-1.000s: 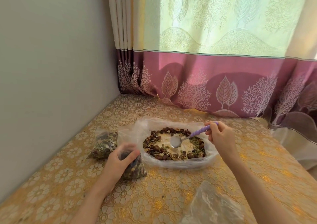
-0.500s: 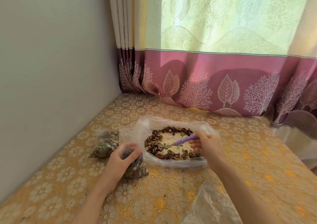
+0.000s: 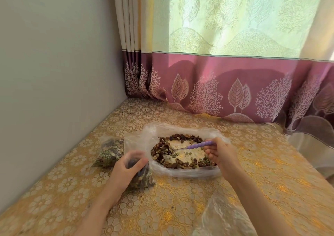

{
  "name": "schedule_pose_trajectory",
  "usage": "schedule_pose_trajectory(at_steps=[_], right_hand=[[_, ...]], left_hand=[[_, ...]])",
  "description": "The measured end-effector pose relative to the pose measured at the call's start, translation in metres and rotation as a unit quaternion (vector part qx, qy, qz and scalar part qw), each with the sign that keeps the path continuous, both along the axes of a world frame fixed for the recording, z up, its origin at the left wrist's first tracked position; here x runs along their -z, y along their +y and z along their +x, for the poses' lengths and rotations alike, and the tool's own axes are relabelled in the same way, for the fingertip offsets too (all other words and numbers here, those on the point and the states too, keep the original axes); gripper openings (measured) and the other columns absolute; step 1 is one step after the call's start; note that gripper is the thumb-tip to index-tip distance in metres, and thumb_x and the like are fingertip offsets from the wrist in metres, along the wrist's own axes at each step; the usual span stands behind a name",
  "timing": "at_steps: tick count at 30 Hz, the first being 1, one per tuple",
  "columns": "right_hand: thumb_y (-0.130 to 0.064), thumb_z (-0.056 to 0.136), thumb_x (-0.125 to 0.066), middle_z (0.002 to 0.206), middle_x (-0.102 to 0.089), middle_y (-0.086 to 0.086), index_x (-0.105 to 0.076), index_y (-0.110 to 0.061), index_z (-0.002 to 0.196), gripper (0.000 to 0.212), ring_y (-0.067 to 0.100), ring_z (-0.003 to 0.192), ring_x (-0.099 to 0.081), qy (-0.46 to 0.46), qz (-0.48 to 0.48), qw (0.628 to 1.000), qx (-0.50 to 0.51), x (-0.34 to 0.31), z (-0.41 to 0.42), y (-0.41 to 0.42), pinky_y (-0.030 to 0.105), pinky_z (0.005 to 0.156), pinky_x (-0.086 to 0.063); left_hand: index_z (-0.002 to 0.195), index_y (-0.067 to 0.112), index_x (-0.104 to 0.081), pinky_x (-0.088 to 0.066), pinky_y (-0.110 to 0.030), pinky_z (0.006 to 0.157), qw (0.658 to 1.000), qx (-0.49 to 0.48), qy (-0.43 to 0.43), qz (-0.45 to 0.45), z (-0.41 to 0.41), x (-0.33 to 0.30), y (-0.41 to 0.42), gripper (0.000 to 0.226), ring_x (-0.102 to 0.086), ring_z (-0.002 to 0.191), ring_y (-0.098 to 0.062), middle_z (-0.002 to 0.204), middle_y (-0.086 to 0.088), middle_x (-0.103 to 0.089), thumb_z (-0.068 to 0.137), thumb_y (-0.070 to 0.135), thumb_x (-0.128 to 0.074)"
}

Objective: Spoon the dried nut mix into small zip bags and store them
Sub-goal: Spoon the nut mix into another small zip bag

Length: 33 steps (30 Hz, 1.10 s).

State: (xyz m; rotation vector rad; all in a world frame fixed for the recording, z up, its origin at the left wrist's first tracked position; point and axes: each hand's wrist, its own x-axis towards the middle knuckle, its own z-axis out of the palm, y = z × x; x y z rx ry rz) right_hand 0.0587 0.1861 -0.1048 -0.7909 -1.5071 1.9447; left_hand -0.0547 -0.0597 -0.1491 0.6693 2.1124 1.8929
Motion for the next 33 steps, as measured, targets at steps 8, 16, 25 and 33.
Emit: schedule_pose_trajectory(at_steps=[8, 16, 25, 33], right_hand=[[-0.004, 0.092, -0.046, 0.056, -0.064, 0.007, -0.064, 0.003, 0.079, 0.023, 0.010, 0.046, -0.055, 0.095, -0.006, 0.995, -0.005, -0.026, 0.000, 0.000, 0.015, 0.040, -0.043], [-0.002, 0.089, -0.047, 0.063, -0.065, 0.011, -0.065, 0.002, 0.074, 0.024, 0.010, 0.047, -0.054, 0.151, 0.003, 0.986, -0.071, -0.059, -0.006, -0.024, 0.016, 0.041, -0.042], [0.000, 0.094, -0.042, 0.072, -0.064, 0.013, -0.067, -0.001, 0.089, 0.026, 0.014, 0.055, -0.054, 0.155, 0.163, 0.962, -0.157, -0.063, -0.008, -0.048, 0.022, 0.048, -0.043], [-0.005, 0.092, -0.045, 0.067, -0.063, 0.009, -0.070, -0.008, 0.076, 0.030, 0.010, 0.050, -0.050, 0.192, 0.055, 0.976, -0.085, -0.054, -0.007, -0.026, 0.019, 0.044, -0.039]], left_hand=[[0.101, 0.030, -0.065, -0.045, -0.009, 0.068, 1.000, 0.007, -0.001, 0.000, 0.000, 0.000, 0.000, 0.043, -0.061, 0.086, 0.006, 0.093, 0.023, -0.068, 0.064, 0.050, -0.066], [0.100, 0.030, -0.065, -0.045, -0.008, 0.065, 1.000, 0.007, 0.007, 0.000, 0.003, -0.003, -0.001, 0.040, -0.062, 0.084, 0.003, 0.091, 0.017, -0.069, 0.064, 0.048, -0.068], [0.105, 0.027, -0.062, -0.047, -0.010, 0.062, 0.999, 0.017, -0.019, 0.048, 0.005, -0.006, -0.001, 0.048, -0.067, 0.081, -0.003, 0.092, 0.008, -0.073, 0.060, 0.041, -0.072], [0.105, 0.029, -0.062, -0.048, -0.009, 0.066, 0.999, 0.005, -0.024, 0.040, 0.005, -0.006, 0.000, 0.047, -0.065, 0.086, 0.000, 0.097, 0.007, -0.071, 0.061, 0.040, -0.072]])
